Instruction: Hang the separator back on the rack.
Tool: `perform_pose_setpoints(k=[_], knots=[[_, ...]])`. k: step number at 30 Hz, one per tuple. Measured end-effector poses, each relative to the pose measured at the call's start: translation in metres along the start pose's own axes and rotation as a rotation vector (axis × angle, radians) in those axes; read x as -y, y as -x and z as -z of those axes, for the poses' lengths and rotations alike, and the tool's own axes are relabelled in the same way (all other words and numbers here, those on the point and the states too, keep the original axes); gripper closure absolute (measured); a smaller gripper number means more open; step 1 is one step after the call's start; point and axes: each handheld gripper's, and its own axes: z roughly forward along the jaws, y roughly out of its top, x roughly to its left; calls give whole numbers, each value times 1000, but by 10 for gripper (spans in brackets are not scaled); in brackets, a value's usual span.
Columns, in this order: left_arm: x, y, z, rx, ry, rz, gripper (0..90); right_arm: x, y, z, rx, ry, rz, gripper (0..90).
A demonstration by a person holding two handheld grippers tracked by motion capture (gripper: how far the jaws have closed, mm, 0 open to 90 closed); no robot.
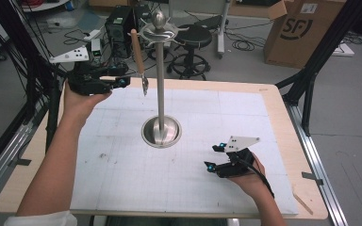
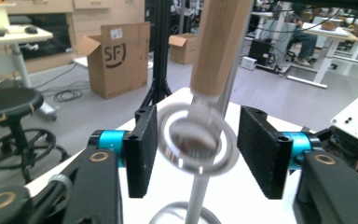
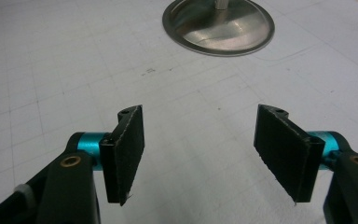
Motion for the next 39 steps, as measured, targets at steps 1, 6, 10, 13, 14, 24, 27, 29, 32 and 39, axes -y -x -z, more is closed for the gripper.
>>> perform_pose_setpoints(k=[1,6,10,13,14,24,27,29,32,39], knots=[[2,-1,2,-2,-10,5,463,0,0,0,0,0,0,325],[8,0,6,-30,-104,-3,371,0,0,0,-2,0,-3,325],[16,5,7,-41,-179,-16,332,0,0,1,-2,2,-4,325],[24,8,8,-46,-212,-27,309,-1,-1,1,-1,2,-4,325],[27,9,9,-46,-217,-28,302,-1,0,1,-3,4,-3,325],[63,20,14,-100,-244,-39,210,0,0,-1,-2,-1,-9,325],[72,21,18,-98,-244,-39,197,-1,0,-2,-4,-3,-5,325],[78,21,19,-94,-237,-34,193,0,0,-3,-4,-9,-3,325],[87,24,20,-86,-239,-21,184,0,0,-2,-2,-7,-9,325],[107,32,21,-85,-254,-20,134,1,2,-4,0,-10,-13,324]])
